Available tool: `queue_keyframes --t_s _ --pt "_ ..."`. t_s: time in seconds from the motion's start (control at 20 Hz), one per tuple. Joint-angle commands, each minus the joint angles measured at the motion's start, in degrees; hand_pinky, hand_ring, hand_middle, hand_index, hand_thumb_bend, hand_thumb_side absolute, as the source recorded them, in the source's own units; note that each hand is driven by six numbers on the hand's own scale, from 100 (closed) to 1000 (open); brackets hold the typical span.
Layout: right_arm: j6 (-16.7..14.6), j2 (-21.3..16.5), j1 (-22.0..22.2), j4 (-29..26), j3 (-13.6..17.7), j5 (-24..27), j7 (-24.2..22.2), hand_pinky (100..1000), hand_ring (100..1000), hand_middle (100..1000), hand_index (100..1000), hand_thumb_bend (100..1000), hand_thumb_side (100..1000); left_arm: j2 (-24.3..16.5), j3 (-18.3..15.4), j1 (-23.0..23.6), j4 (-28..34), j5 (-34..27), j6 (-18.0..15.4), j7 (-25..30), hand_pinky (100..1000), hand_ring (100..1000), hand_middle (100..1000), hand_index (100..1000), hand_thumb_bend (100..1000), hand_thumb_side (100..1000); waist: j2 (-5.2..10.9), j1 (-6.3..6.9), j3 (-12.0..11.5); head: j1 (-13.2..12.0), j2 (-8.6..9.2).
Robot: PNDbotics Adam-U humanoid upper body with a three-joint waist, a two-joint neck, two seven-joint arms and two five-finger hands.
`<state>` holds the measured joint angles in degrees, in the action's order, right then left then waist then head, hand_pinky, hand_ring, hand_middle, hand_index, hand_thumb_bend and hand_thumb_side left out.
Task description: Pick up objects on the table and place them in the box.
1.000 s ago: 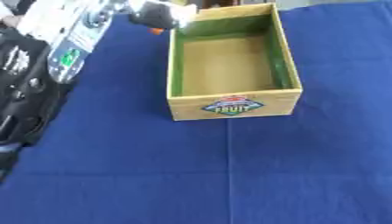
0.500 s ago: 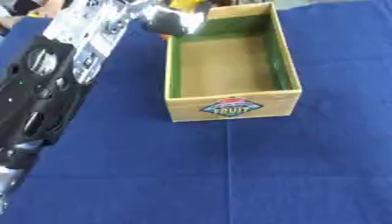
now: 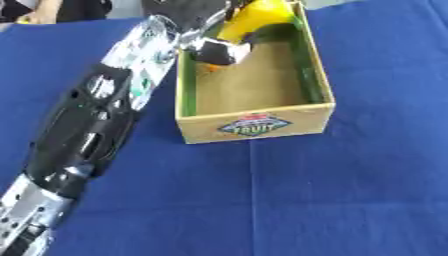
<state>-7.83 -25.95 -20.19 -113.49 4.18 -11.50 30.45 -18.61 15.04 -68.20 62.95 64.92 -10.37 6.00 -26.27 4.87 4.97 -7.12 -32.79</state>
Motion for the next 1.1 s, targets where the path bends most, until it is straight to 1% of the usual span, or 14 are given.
queue_keyframes --t_s 0.05,0.2,0.25,0.3,0.35,0.4,0.45,0.55,0.6,0.65,0.7,0.9,1.0,1.1 --pt "-0.12 -0.69 -0.5 -1.11 0.03 0.38 -0.38 797 746 743 921 100 1000 0.4 -0.89 -1.79 -1.9 1.55 -1.0 -1.66 478 570 516 714 123 651 1.14 -0.28 0.15 -0.44 0.78" --pt "-0.18 -0.58 -0.61 -1.11 0.01 0.45 -0.44 797 746 743 921 100 1000 1.43 -0.92 -1.71 -3.59 3.56 -1.73 -2.04 518 603 547 741 179 673 1.01 -0.36 0.31 -0.62 0.91" --pt "-0.2 -0.58 -0.62 -1.11 0.03 0.47 -0.43 797 746 743 921 100 1000 1.6 -0.85 -1.63 -4.14 4.25 -2.02 -1.7 550 632 581 770 240 703 0.97 -0.39 0.36 -0.6 0.91" --pt "-0.21 -0.58 -0.61 -1.11 0.04 0.48 -0.42 797 746 743 921 100 1000 1.75 -0.83 -1.59 -4.63 4.92 -2.31 -1.16 553 637 587 774 249 707 0.96 -0.42 0.39 -0.59 0.89" --pt "-0.23 -0.58 -0.62 -1.11 0.05 0.49 -0.42 797 746 743 921 100 1000 1.85 -0.82 -1.53 -4.98 5.52 -2.68 -0.56 593 694 647 829 333 738 0.97 -0.43 0.4 -0.55 0.88" --pt "-0.24 -0.57 -0.62 -1.11 0.06 0.5 -0.42 797 746 743 921 100 1000 1.92 -0.86 -1.48 -5.16 5.96 -3.04 0.01 618 726 676 860 384 756 0.98 -0.45 0.4 -0.47 0.85" --pt "-0.24 -0.53 -0.61 -1.11 0.07 0.52 -0.42 797 746 742 921 100 1000 1.93 -0.95 -1.42 -5.21 6.27 -3.32 0.54 650 765 726 919 453 778 1.0 -0.46 0.36 -0.39 0.8" --pt "-0.21 -0.43 -0.52 -1.11 0.09 0.54 -0.43 797 746 742 921 100 1000 1.88 -1.15 -1.32 -4.99 6.63 -3.55 1.33 658 781 748 940 493 784 1.03 -0.48 0.25 -0.24 0.73" --pt "-0.19 -0.37 -0.5 -1.11 0.09 0.54 -0.44 797 746 742 921 100 1000 1.86 -1.23 -1.27 -4.85 6.81 -3.51 1.54 659 783 752 943 499 785 1.05 -0.5 0.22 -0.21 0.71" --pt "-0.2 -0.34 -0.51 -1.11 0.09 0.54 -0.44 797 747 742 921 100 1000 1.8 -1.3 -1.19 -4.72 7.0 -3.41 1.71 672 807 778 964 542 790 1.07 -0.54 0.21 -0.17 0.72" --pt "-0.2 -0.32 -0.5 -1.11 0.1 0.54 -0.43 797 747 742 921 100 1000 1.73 -1.34 -1.09 -4.65 7.19 -3.3 1.94 676 816 791 977 562 790 1.09 -0.58 0.2 -0.09 0.69" --pt "-0.13 -0.22 -0.28 -1.11 0.16 0.54 -0.39 797 747 741 921 100 1000 1.68 -2.14 -0.71 -3.5 6.39 -2.34 1.92 671 808 784 968 576 795 1.18 -0.71 0.06 0.22 0.38" --pt "-0.06 -0.16 -0.11 -1.11 0.18 0.53 -0.36 797 747 741 921 100 1000 1.3 -2.53 -0.6 -2.09 5.56 -1.78 1.65 674 809 792 971 617 811 1.3 -0.74 -0.22 0.49 0.11" --pt "0.01 -0.11 0.06 -1.11 0.19 0.52 -0.35 797 747 741 922 100 1000 0.73 -2.91 -0.5 -0.17 4.19 -1.17 1.55 671 806 787 961 614 815 1.48 -0.78 -0.64 0.76 -0.15"
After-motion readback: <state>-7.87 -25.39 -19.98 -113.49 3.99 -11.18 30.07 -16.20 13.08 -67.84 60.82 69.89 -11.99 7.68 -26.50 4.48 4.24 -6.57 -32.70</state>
